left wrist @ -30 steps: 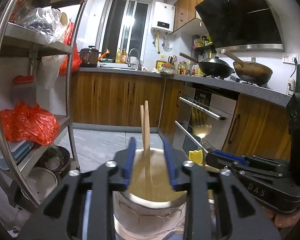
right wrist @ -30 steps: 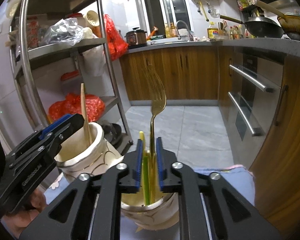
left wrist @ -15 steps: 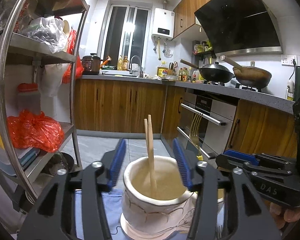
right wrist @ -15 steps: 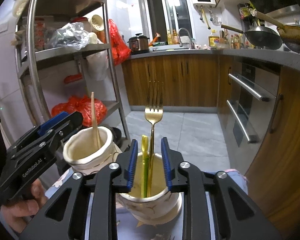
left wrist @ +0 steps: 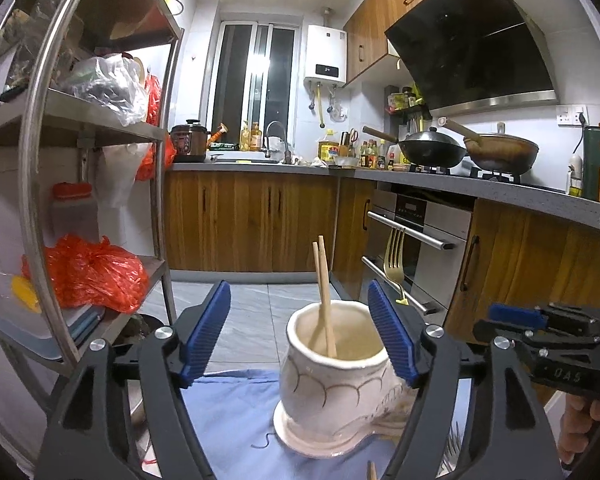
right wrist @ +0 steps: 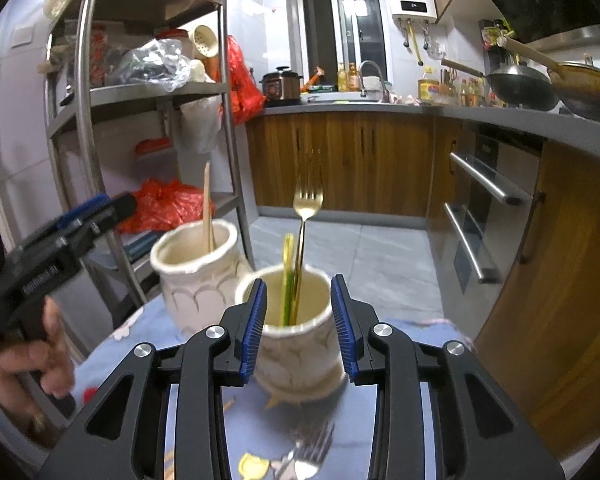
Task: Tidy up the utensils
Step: 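Open both tools and move them back to the cushion, then grasp a chopstick with left tool while right tool grasps the silver fork, then lift chopstick over tall holder with left tool while right tool carries fork over short holder, then open left tool to drop chopstick in while right tool releases fork into holder, then move both open tools back down to the utensils on the cushion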
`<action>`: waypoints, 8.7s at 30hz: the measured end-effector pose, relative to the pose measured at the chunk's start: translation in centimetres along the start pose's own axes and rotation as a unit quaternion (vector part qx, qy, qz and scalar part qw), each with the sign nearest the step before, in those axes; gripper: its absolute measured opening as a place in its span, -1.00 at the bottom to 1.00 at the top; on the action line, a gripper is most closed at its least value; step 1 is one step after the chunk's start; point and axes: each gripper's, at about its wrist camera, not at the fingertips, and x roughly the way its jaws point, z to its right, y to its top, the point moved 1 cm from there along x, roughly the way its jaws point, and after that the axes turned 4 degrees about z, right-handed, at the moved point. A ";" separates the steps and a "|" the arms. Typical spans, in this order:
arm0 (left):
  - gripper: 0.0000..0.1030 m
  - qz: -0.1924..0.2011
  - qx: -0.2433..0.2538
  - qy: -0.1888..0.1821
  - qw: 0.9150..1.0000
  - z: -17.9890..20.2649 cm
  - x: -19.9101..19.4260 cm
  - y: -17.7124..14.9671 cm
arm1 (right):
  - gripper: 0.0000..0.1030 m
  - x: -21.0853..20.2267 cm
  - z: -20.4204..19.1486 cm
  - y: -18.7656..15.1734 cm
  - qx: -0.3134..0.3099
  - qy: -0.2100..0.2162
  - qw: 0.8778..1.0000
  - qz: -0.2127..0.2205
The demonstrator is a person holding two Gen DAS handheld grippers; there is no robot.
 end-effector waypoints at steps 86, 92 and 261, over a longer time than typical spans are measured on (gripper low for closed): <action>-0.89 -0.491 0.127 -0.106 0.855 4.5 3.6 -13.8 | -0.88 2.0 0.8 -11.1 0.010 0.001 0.934 -0.358; -0.89 -0.428 0.064 -0.107 0.895 1.7 1.8 -12.5 | -0.88 -0.2 2.3 -9.7 0.066 0.023 0.955 -0.289; 0.73 -0.021 0.031 0.001 0.999 1.5 -0.5 -2.4 | 0.14 1.3 -0.8 -1.8 -0.002 -0.003 0.999 -0.035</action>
